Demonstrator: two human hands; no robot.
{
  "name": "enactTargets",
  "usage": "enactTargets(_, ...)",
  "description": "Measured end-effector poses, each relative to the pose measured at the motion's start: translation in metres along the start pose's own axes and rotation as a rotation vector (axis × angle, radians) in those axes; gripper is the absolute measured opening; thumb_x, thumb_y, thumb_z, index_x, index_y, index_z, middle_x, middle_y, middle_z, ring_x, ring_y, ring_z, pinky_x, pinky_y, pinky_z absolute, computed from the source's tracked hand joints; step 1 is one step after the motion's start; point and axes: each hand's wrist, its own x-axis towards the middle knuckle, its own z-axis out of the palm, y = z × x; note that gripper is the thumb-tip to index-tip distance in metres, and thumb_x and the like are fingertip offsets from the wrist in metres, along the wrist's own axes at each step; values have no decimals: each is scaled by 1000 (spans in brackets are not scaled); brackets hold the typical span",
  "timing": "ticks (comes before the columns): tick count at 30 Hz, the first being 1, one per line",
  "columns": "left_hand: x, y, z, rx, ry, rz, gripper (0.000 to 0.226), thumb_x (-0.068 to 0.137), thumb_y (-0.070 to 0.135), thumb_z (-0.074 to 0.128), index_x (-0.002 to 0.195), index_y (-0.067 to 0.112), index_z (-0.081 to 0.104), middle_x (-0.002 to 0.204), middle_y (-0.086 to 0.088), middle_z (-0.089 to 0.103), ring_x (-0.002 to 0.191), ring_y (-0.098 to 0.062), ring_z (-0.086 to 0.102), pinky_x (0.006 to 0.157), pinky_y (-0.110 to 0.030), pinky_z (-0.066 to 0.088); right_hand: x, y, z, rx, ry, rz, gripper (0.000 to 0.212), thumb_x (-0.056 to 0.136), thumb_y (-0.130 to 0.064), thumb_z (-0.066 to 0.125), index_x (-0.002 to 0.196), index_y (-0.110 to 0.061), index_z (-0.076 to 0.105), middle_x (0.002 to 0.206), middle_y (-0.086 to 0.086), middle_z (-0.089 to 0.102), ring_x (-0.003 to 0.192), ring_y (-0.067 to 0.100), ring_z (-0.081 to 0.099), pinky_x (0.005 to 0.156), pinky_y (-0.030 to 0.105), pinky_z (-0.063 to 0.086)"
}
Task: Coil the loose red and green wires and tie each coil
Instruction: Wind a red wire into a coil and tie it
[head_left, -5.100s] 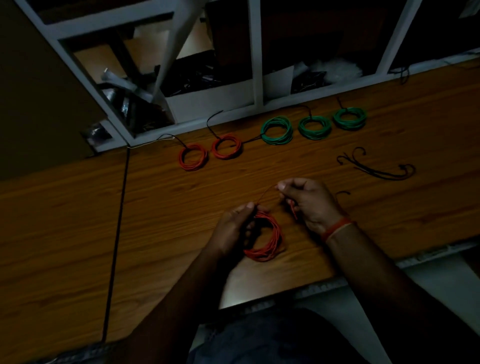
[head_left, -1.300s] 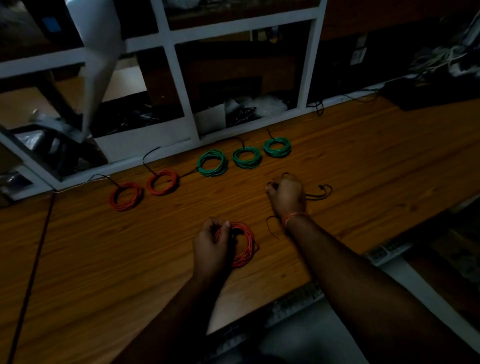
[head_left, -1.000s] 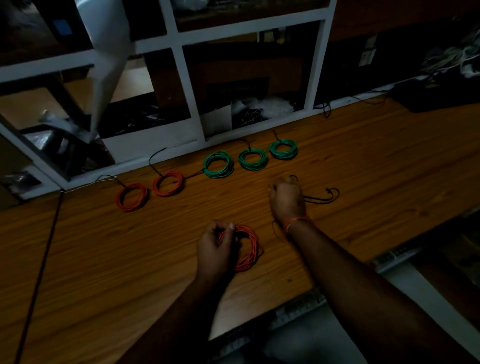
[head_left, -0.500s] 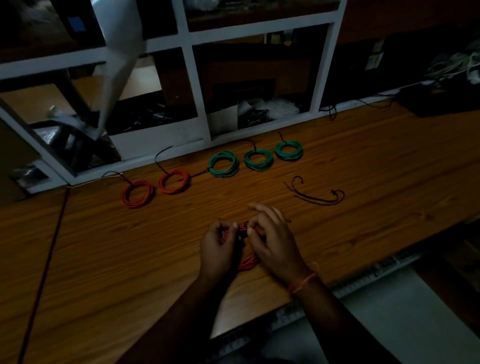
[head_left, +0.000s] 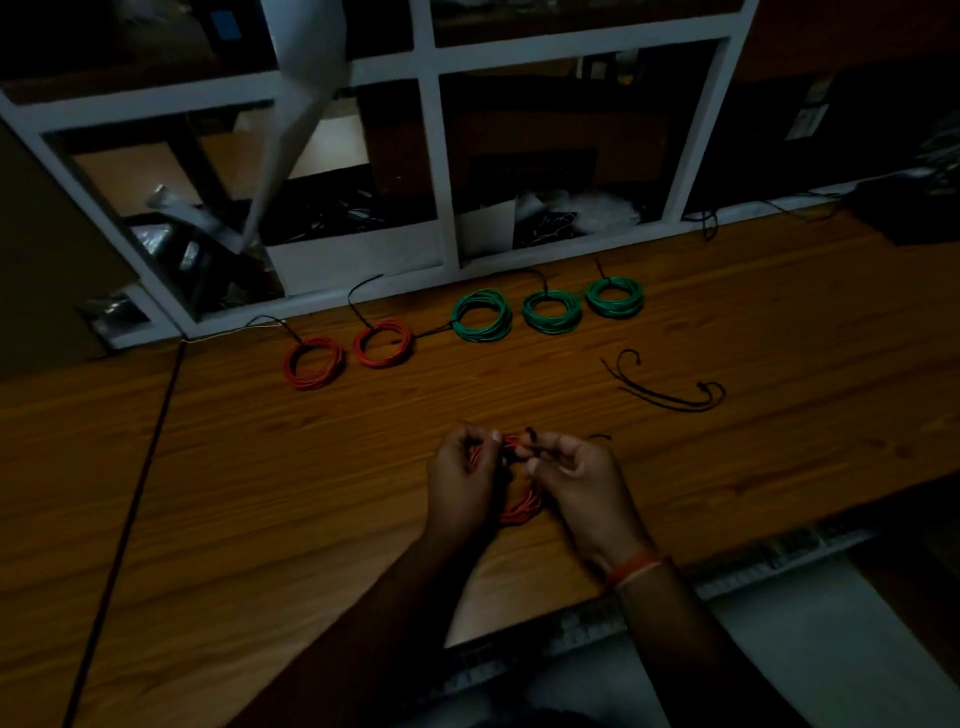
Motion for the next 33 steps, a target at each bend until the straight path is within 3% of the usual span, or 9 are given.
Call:
enactTargets(5, 1, 0, -1, 55, 16, 24, 16, 99, 34, 64, 88, 22, 63, 77, -4, 71, 71, -22, 68, 63, -38, 52, -6, 4, -1, -431, 7, -63, 19, 97, -1, 56, 95, -15, 69, 78, 3, 75, 57, 9, 66, 55, 29, 54)
enactTargets(11, 0, 0, -1, -50, -41, -27, 22, 90, 50, 66, 97, 29, 64, 80, -6, 67, 73, -25, 63, 65, -40, 48, 6, -3, 8, -820, 56, -84, 27, 93, -23, 65, 67, -17, 67, 66, 0, 71, 64, 17, 69, 65, 36, 59)
enactTargets(14, 1, 2, -4, -134, -90, -28, 19, 101, 28, 61, 119, 24, 55, 77, -7, 61, 65, -21, 61, 54, -31, 50, 7, -8, 23, -758, 147, -40, 9, 90, -22, 65, 86, -15, 61, 77, 3, 71, 69, 22, 72, 63, 38, 62)
enactTargets(17, -2, 8, -5, -172, -131, -27, 27, 105, 11, 52, 132, 12, 45, 73, -7, 56, 54, -17, 55, 42, -27, 46, 7, -16, 35, -655, 201, 30, 30, 94, -26, 68, 109, -8, 49, 91, 6, 70, 67, 20, 73, 50, 26, 57)
enactTargets(20, 0, 7, -6, -206, -130, -41, 30, 105, 9, 51, 134, 7, 45, 71, -6, 54, 56, -17, 52, 46, -26, 44, 10, -20, 42, -629, 257, 59, 31, 93, -28, 68, 110, -9, 49, 93, 7, 69, 67, 22, 73, 55, 34, 62)
enactTargets(23, 1, 5, -7, -203, -140, -60, 27, 106, 14, 52, 132, 13, 51, 78, -13, 59, 68, -25, 56, 59, -34, 46, 9, -15, 47, -624, 287, 20, 20, 92, -31, 65, 98, -18, 50, 88, 4, 69, 70, 24, 73, 61, 44, 63)
enactTargets(27, 2, 5, -7, -174, -142, -92, 26, 105, 22, 53, 129, 17, 59, 88, -16, 64, 78, -28, 61, 69, -40, 47, 7, 1, 46, -543, 286, -23, 17, 93, -25, 62, 80, -24, 50, 77, -1, 69, 67, 20, 70, 62, 43, 61)
enactTargets(30, 4, 8, -8, -133, -149, -99, 21, 106, 15, 52, 120, 8, 65, 86, -21, 65, 79, -27, 63, 69, -36, 48, 4, 2, 39, -522, 201, -28, 19, 95, -14, 62, 82, -25, 53, 79, -4, 69, 70, 13, 70, 59, 31, 56)
enactTargets(33, 5, 8, -8, -59, -185, -64, 19, 101, 20, 56, 99, 10, 71, 81, -26, 67, 75, -27, 64, 66, -38, 48, 1, 2, 31, -629, 124, -131, 18, 94, -9, 59, 92, -25, 52, 83, -4, 67, 77, 16, 71, 64, 34, 58)
